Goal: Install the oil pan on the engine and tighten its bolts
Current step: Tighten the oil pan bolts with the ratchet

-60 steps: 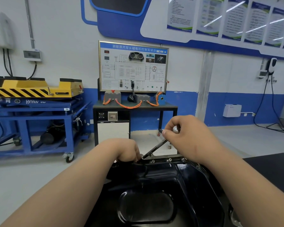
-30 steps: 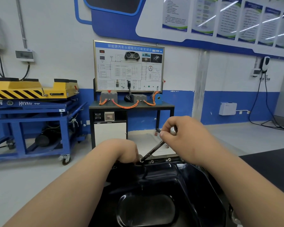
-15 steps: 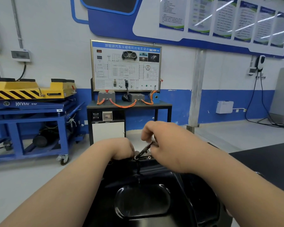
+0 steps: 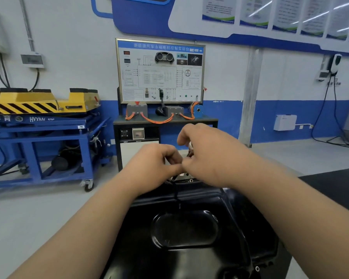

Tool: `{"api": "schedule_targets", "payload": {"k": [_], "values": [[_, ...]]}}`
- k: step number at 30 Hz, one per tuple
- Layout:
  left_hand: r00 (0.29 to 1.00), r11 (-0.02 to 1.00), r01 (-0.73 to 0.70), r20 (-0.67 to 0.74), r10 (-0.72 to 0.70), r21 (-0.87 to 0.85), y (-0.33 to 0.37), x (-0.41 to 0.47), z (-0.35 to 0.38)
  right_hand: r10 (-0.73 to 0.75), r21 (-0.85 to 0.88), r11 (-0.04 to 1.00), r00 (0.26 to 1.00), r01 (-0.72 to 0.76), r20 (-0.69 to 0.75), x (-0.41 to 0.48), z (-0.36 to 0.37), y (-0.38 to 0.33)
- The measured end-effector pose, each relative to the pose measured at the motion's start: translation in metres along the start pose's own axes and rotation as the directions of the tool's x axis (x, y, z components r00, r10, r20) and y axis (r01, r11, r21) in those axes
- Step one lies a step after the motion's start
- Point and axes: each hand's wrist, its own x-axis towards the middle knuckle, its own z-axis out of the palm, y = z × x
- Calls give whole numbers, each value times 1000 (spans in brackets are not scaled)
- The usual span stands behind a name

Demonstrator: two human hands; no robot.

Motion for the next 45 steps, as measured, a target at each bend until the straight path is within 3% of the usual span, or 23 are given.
{"api": "schedule_targets", "payload": {"k": [3, 7, 10, 14, 18, 21, 24, 28, 34, 36, 41, 45], "values": [[998, 997, -65, 18, 64, 34, -2, -6, 1, -34, 34, 999, 997, 31, 69, -3, -4, 0], [997, 996, -75, -30, 77, 48, 2, -8, 6, -74, -252, 967, 993, 48, -95, -3, 7, -4], [992, 999, -13, -123, 19, 49, 6, -4, 10, -93, -358, 933, 982, 29, -163, 3, 12, -10], [991, 1000, -8, -131, 9, 9, 5, -5, 11, -78, -322, 946, 983, 21, -165, 4, 10, -5], [996, 996, -77, 34, 79, -44, 3, -10, 6, -148, -255, 955, 989, 148, 20, -10, 6, -3], [992, 995, -85, 87, 90, -59, 6, -13, 5, -154, -341, 927, 987, 157, 36, -14, 5, -4], [997, 998, -62, 32, 63, -25, 11, -14, 5, -150, -391, 912, 988, 122, -41, -14, 8, -7], [995, 996, -79, -62, 81, 31, 12, -14, 8, -104, -331, 941, 991, 70, -86, -15, 13, -10], [991, 991, -124, 50, 127, -55, 9, -17, 0, -171, -360, 916, 984, 177, 49, -18, 5, -12], [990, 990, -116, 74, 121, -74, 10, -17, 0, -159, -410, 899, 987, 152, 17, -17, 6, -15], [998, 999, -42, -51, 42, -8, 12, -13, 6, -56, -409, 912, 995, 18, -80, -10, 13, -20], [994, 996, -78, -73, 80, 38, 6, -12, 7, -74, -365, 929, 997, 61, -21, -9, 7, -17]]}}
